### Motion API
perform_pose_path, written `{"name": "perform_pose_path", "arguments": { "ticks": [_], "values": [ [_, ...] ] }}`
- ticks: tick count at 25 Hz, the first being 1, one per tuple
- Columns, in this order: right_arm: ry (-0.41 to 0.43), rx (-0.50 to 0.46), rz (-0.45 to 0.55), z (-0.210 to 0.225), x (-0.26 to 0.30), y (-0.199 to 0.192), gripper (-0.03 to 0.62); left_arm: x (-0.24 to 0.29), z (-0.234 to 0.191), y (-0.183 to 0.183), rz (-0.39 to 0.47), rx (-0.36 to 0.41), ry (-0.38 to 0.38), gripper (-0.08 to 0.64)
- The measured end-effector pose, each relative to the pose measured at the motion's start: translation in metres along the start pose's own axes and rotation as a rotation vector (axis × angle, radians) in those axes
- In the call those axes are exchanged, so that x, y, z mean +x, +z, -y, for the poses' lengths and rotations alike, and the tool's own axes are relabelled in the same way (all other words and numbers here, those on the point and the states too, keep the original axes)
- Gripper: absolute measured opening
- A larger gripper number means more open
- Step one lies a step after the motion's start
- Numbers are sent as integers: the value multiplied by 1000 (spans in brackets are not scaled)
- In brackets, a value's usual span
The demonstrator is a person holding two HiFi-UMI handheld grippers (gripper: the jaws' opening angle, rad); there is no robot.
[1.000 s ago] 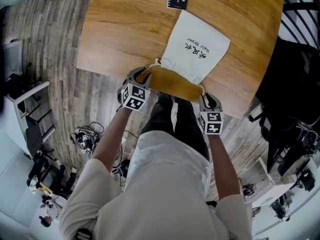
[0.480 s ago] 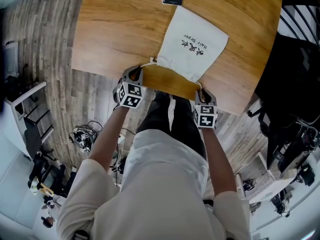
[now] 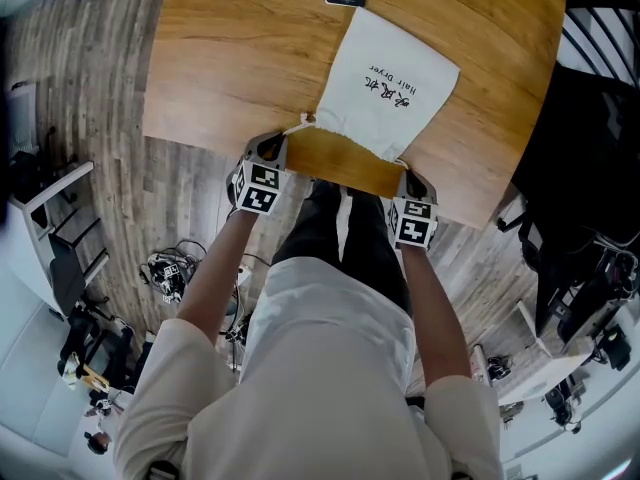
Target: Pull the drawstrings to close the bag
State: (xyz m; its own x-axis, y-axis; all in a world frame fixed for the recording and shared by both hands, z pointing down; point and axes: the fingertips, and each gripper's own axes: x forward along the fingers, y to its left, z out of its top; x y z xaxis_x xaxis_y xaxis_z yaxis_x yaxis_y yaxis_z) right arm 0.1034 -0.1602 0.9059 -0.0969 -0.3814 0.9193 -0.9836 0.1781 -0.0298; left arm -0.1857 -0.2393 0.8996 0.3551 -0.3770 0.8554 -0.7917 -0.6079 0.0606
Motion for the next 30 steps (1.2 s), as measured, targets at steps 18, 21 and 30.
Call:
{"name": "perform_pose_path", "arguments": {
  "ticks": [18,21,30],
  "values": [
    [-130,-221,259,36,-85,78,8,-89,-9,94,236,-36,107,0],
    [-184,-233,325,53,-110,102,8,-115,-7,121,314,-30,149,0],
    [-266,-222,529,92,-185,160,8,-194,23,199,524,-4,197,0]
  ]
}}
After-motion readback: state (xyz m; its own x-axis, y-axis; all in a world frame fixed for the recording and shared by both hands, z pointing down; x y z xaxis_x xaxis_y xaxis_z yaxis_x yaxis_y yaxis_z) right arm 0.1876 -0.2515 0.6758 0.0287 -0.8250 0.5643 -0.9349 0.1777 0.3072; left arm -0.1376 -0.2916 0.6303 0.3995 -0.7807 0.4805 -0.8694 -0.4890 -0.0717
